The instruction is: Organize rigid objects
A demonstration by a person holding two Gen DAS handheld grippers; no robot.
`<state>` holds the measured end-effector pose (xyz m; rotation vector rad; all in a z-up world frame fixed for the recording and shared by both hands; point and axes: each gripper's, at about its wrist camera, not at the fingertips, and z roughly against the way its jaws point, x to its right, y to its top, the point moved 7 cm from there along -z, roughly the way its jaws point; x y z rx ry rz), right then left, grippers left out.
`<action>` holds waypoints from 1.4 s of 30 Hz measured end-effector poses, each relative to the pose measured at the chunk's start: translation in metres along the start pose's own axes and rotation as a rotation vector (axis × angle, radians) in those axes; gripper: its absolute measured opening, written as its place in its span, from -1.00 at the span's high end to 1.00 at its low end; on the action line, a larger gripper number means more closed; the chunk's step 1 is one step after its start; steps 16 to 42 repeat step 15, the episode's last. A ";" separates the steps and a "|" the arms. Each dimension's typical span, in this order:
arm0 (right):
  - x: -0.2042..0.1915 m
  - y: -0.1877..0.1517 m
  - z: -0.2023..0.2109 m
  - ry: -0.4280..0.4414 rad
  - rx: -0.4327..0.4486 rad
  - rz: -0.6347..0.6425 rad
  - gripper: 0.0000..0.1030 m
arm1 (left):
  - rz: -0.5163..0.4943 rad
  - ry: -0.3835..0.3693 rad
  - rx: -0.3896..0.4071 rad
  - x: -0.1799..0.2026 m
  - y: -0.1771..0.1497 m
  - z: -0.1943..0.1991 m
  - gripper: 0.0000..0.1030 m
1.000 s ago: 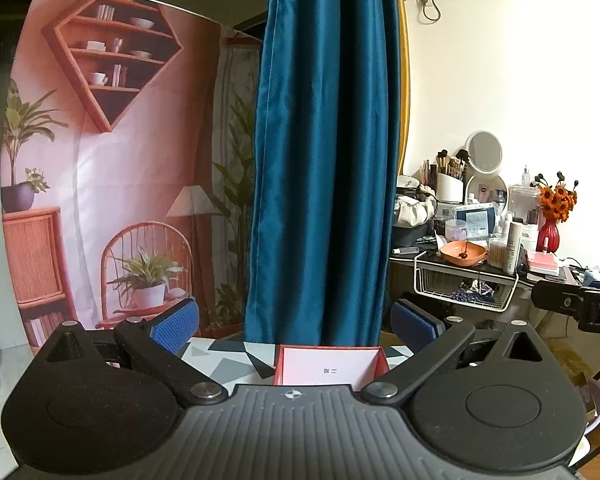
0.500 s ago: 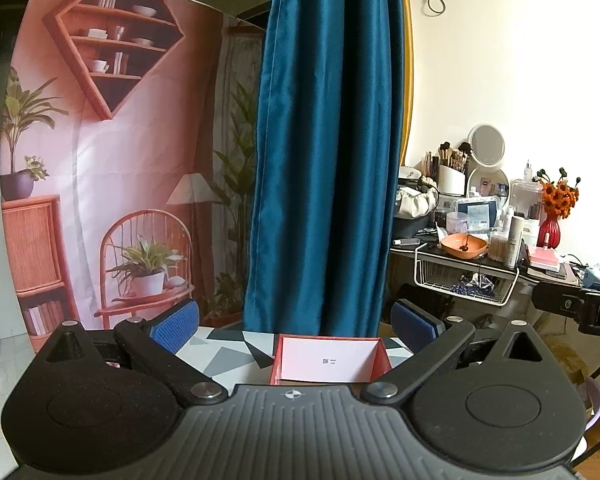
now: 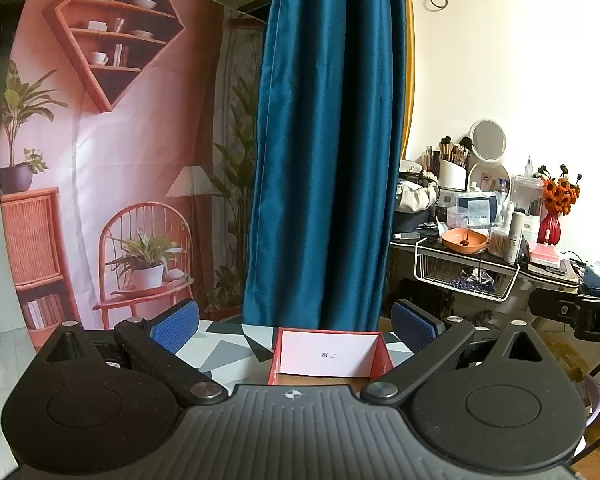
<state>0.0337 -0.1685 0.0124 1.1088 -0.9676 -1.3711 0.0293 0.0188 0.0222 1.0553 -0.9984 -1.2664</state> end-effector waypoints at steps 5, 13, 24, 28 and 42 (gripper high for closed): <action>0.001 0.000 -0.002 0.001 -0.010 -0.002 -0.99 | 0.005 -0.009 -0.007 0.000 -0.002 -0.001 -1.00; 0.001 -0.004 -0.006 -0.001 -0.030 -0.001 -0.99 | 0.011 -0.012 -0.012 0.000 -0.004 -0.002 -1.00; 0.000 -0.003 -0.008 -0.001 -0.033 0.002 -0.99 | 0.014 -0.008 -0.017 -0.001 -0.005 -0.003 -1.00; 0.000 -0.003 -0.008 -0.001 -0.033 0.002 -0.99 | 0.014 -0.008 -0.017 -0.001 -0.005 -0.003 -1.00; 0.000 -0.003 -0.008 -0.001 -0.033 0.002 -0.99 | 0.014 -0.008 -0.017 -0.001 -0.005 -0.003 -1.00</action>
